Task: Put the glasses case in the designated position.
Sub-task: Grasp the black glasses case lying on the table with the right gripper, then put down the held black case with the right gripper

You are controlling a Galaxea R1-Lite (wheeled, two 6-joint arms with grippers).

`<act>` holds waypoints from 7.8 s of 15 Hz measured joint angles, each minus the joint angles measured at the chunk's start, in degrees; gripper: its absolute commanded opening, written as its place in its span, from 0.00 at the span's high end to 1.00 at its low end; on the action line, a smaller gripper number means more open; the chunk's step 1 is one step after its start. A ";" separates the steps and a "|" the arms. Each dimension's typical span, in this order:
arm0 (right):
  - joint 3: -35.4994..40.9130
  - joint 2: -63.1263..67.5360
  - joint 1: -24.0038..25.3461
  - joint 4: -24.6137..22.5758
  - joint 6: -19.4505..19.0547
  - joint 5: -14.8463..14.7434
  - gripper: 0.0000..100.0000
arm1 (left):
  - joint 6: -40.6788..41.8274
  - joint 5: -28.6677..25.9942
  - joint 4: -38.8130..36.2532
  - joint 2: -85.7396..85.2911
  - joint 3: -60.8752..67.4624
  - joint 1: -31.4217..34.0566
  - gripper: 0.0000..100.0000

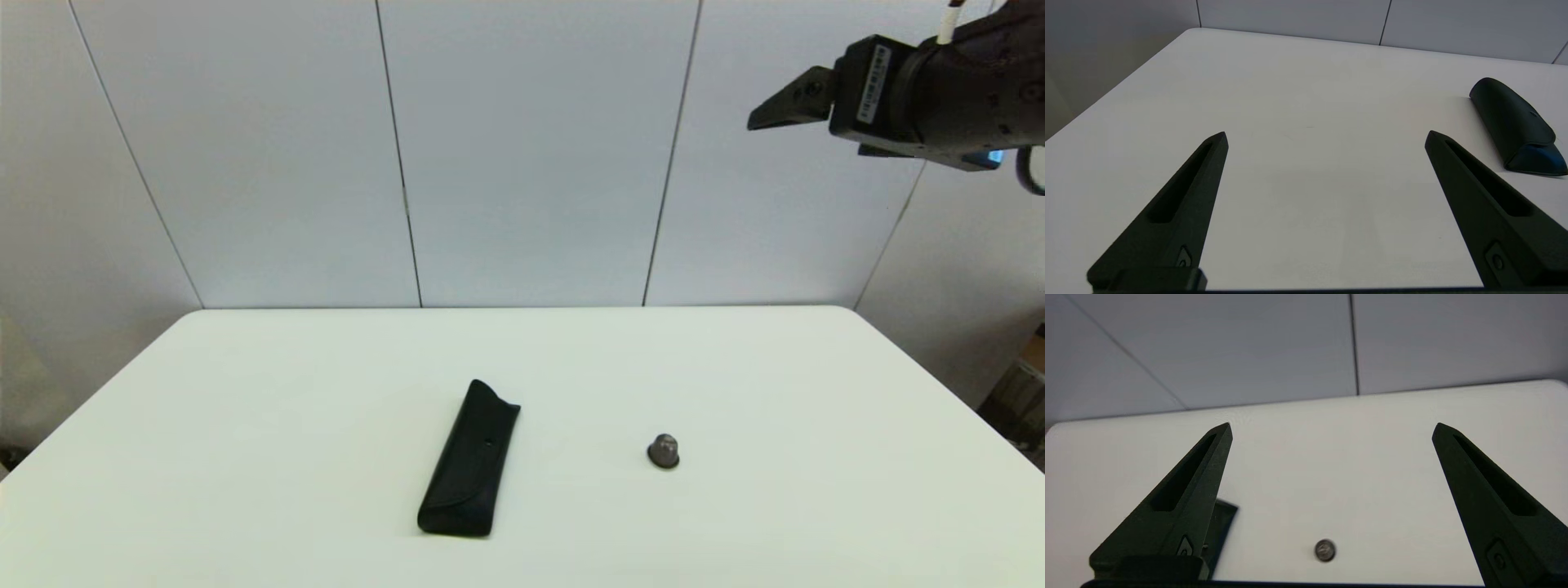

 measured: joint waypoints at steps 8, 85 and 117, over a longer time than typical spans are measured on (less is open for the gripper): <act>-9.40 10.67 9.11 11.82 11.69 0.46 0.00 | 0.00 0.02 0.00 0.00 0.00 0.02 0.00; -10.28 42.14 27.54 6.10 30.12 9.08 0.00 | 0.00 0.02 -0.05 0.00 0.00 0.02 0.00; -10.20 43.87 27.87 5.16 27.45 7.74 1.00 | 0.00 0.00 -0.02 0.00 0.00 0.02 0.00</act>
